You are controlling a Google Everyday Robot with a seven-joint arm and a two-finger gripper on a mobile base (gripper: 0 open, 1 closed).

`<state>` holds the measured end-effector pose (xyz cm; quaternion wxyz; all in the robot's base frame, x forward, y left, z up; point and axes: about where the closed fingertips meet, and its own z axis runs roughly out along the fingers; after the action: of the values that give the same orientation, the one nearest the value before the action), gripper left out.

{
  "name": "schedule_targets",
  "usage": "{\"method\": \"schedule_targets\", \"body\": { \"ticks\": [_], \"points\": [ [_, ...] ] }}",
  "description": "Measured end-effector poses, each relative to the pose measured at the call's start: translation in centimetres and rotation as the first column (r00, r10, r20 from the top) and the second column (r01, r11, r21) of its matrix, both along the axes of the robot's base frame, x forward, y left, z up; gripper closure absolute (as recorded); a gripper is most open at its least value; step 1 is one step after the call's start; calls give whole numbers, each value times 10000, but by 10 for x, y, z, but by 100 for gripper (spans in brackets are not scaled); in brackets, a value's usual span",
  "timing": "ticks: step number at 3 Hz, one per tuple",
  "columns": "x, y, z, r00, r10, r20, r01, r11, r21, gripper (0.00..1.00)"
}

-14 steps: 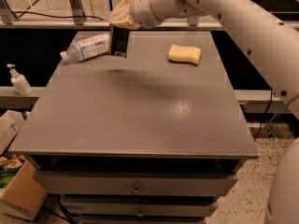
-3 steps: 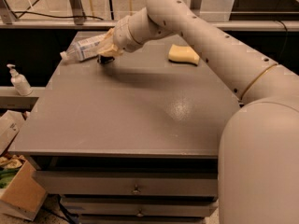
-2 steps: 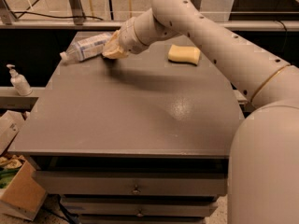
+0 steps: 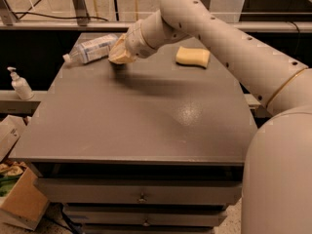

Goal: Move rxbar chocolate near blue plastic bottle

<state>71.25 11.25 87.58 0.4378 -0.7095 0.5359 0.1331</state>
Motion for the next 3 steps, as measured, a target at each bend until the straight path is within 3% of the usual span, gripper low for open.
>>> {"method": "schedule_targets", "body": {
  "ticks": [2, 3],
  "points": [
    [5, 21, -15, 9987, 339, -370, -350, 9990, -286, 100],
    [8, 30, -19, 9980, 405, -485, -424, 9984, -380, 82]
  ]
}}
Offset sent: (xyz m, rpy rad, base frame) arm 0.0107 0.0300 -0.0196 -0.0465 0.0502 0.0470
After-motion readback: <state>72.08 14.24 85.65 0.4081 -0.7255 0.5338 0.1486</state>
